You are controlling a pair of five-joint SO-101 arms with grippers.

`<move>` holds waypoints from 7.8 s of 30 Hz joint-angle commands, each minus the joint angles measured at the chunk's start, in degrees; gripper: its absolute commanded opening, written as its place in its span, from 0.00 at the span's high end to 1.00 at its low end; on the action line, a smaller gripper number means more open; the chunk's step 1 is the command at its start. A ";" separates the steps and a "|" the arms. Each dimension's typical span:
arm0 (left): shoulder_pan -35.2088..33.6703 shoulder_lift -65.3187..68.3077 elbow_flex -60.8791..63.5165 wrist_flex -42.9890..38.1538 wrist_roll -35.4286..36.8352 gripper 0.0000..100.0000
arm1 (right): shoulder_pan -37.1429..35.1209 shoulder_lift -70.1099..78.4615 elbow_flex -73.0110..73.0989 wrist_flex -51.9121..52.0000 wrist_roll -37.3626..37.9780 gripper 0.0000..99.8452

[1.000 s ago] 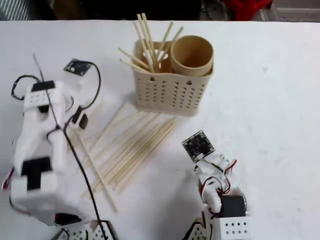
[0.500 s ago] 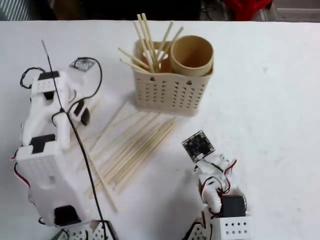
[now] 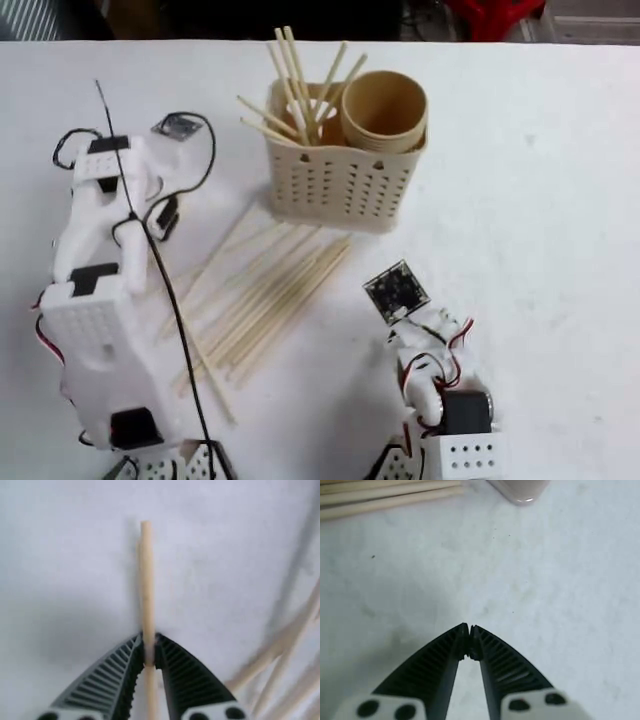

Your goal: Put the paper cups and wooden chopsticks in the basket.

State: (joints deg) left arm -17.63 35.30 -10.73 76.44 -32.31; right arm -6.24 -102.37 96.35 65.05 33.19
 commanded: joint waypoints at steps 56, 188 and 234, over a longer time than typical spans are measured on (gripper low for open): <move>30.90 -10.68 -56.97 -14.59 39.12 0.98 | -0.48 -0.13 0.53 0.40 0.53 0.98; 9.71 -25.71 -5.80 7.47 26.64 0.98 | -0.48 -0.22 0.53 2.07 8.26 0.98; 8.75 -66.33 25.05 -18.99 27.96 0.98 | -0.48 -0.22 0.53 2.07 8.44 0.98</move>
State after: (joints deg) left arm -6.73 -29.05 -8.09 83.74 -1.71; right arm -6.33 -102.37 96.35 67.08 40.92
